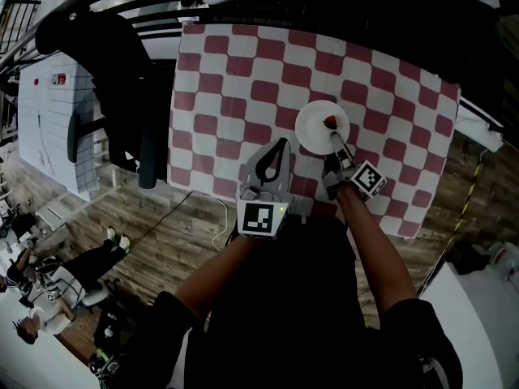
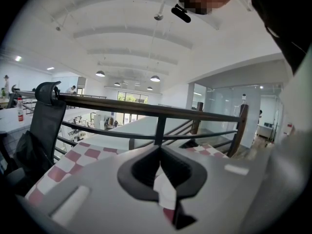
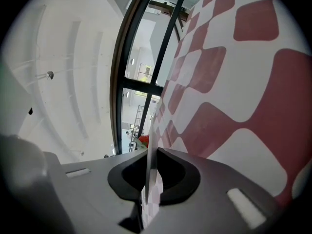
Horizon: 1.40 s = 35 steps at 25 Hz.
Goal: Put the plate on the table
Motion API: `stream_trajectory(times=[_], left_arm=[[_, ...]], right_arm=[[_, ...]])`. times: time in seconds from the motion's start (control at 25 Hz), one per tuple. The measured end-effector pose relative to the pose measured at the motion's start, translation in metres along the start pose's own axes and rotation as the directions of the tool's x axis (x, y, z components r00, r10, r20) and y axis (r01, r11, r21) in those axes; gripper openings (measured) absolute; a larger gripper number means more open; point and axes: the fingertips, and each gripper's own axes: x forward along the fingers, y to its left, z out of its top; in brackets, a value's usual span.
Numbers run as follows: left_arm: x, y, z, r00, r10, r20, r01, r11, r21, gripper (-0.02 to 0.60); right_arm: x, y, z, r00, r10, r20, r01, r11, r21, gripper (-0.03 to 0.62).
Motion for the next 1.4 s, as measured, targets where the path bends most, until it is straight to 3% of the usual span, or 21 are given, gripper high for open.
stream_trajectory(times=[0.56, 1.0, 1.28, 1.4], left_arm=[[-0.006, -0.007, -0.007, 1.000, -0.007, -0.004, 0.007, 1.000, 0.016, 0.009], [-0.009, -0.007, -0.005, 1.000, -0.014, -0.001, 0.014, 0.999, 0.042, 0.009], [-0.009, -0.008, 0.000, 1.000, -0.024, 0.016, 0.024, 0.999, 0.040, 0.009], [-0.012, -0.008, 0.000, 0.999, -0.027, 0.017, 0.026, 0.999, 0.039, 0.009]], right_arm=[[0.009, -0.029, -0.020, 0.995, -0.056, -0.085, 0.057, 0.998, 0.005, 0.020], [0.012, -0.036, -0.019, 0.991, -0.092, -0.094, 0.095, 0.995, 0.032, 0.021], [0.013, -0.040, -0.021, 0.979, -0.163, -0.123, 0.167, 0.986, 0.026, 0.031], [0.011, -0.046, -0.023, 0.964, -0.233, -0.131, 0.238, 0.971, 0.029, 0.042]])
